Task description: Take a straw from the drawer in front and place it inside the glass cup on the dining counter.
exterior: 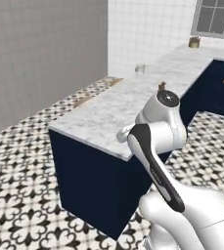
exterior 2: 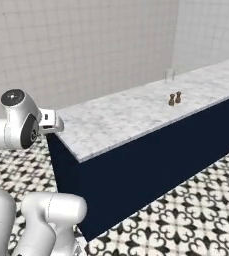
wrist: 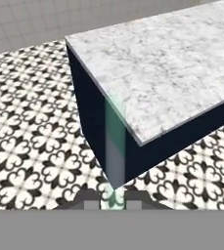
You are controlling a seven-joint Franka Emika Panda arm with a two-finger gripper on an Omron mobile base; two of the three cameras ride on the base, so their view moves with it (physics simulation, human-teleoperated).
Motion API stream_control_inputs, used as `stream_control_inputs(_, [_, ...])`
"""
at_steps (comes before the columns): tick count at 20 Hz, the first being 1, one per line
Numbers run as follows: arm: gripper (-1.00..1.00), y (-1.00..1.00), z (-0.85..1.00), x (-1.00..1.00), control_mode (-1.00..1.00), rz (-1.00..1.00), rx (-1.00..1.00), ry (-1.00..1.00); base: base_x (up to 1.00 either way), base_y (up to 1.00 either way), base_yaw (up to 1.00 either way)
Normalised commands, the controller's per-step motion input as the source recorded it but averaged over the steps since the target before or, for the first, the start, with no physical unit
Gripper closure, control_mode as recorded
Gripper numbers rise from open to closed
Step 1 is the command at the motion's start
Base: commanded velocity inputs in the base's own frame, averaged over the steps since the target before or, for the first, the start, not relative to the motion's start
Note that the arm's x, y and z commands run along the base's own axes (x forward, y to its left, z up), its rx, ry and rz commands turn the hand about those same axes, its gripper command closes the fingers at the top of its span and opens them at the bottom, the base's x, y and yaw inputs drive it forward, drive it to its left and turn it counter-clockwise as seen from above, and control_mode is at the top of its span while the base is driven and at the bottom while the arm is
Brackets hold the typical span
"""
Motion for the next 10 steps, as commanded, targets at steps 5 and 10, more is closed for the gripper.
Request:
stream_control_inputs(5, [1.0, 0.0, 0.0, 0.0, 1.0, 0.0, 0.0, 0.0, 0.0, 1.0, -0.46])
stream_control_inputs(10, [1.0, 0.0, 0.0, 0.0, 1.0, 0.0, 0.0, 0.0, 0.0, 1.0, -0.47])
